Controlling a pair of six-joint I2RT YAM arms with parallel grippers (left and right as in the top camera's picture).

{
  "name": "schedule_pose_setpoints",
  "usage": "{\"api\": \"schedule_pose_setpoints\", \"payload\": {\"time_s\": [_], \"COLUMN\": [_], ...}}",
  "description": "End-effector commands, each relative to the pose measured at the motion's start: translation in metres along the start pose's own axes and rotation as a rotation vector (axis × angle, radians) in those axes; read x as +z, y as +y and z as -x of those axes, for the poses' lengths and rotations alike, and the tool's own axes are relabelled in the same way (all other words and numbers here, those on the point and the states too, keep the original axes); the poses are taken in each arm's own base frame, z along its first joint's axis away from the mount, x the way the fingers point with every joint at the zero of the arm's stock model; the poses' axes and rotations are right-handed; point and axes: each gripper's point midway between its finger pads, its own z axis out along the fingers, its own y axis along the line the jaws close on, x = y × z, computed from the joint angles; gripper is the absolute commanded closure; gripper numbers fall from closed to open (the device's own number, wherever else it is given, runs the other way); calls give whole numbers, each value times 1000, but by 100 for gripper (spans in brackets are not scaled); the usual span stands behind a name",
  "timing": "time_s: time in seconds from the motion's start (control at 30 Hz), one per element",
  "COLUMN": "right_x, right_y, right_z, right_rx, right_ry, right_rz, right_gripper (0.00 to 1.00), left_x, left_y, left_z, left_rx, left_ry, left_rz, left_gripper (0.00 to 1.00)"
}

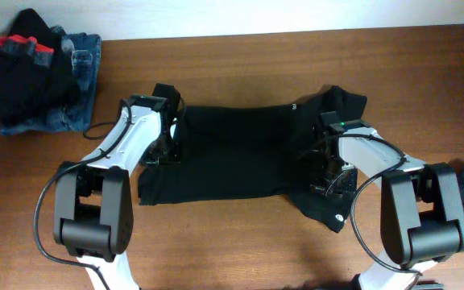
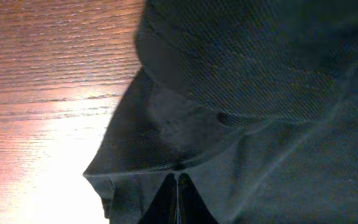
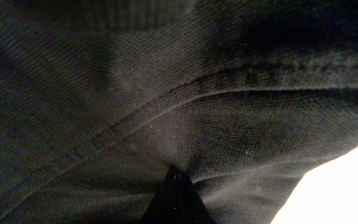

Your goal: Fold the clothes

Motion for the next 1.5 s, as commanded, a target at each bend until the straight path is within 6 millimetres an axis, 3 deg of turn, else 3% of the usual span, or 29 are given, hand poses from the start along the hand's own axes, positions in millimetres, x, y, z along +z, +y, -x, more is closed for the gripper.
{"api": "schedule_pose_setpoints", "payload": {"time_s": [0.0,0.23,0.47,0.67,0.93,1.13,1.47], "right_x": [12,13,13,13,13,13,12], "right_y": [-15,-22,-22,-21,-22,-22,-28], "right_z": [0,3,7,7,7,6,5], "right_rx": [24,54,60,60,60,59,59], "right_ry": [2,3,-9,-12,-11,-8,-6], "right_rz": [-88,-81,-74,-73,-74,-76,-106], "right_gripper": [96,96,96,96,96,96,96], "left_x": [0,1,25,40,44,43,44], "left_y": [-1,-32,-32,-30,-6,28,40], "left_z": [-3,-16,-48,-63,-63,-68,-71], "left_rx": [-44,-43,-42,-42,-38,-110,-150], "left_ry": [6,67,162,191,182,194,216], "left_rz": [-15,-198,-191,-181,-49,108,104], "left_gripper": [96,96,96,97,96,96,95]}}
